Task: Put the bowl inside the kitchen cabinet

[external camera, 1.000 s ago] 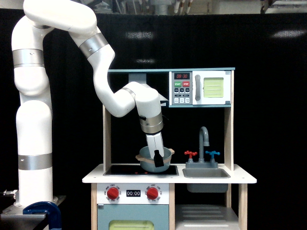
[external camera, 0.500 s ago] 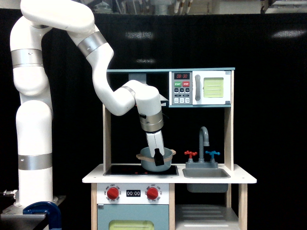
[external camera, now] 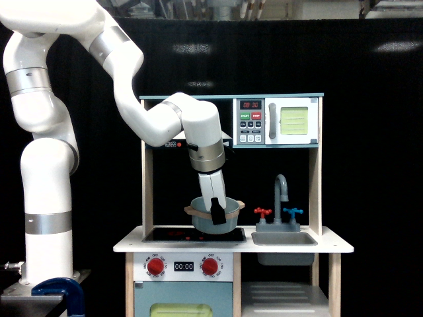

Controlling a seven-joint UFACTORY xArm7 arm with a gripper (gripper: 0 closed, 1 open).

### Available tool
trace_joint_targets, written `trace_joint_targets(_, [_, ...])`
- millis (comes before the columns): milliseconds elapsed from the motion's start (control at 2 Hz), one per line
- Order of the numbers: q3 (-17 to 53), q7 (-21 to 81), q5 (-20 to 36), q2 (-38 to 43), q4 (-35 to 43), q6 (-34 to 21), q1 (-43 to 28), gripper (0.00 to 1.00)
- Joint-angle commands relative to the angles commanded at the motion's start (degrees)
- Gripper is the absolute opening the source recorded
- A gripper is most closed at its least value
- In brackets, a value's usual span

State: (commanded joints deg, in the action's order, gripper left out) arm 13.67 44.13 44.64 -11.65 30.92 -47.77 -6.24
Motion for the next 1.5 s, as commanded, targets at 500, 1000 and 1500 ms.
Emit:
trace_joint_targets(500, [11.75, 19.23, -2.8, 13.99, 8.98, -8.8, 10.13, 0.0])
trace_joint_targets(1000, [9.77, 26.85, 3.17, 29.4, 20.31, -10.88, 15.15, 0.0])
trace_joint_targets(1500, [-0.46, 25.67, 12.93, 43.9, 30.23, -3.42, 13.98, 0.0])
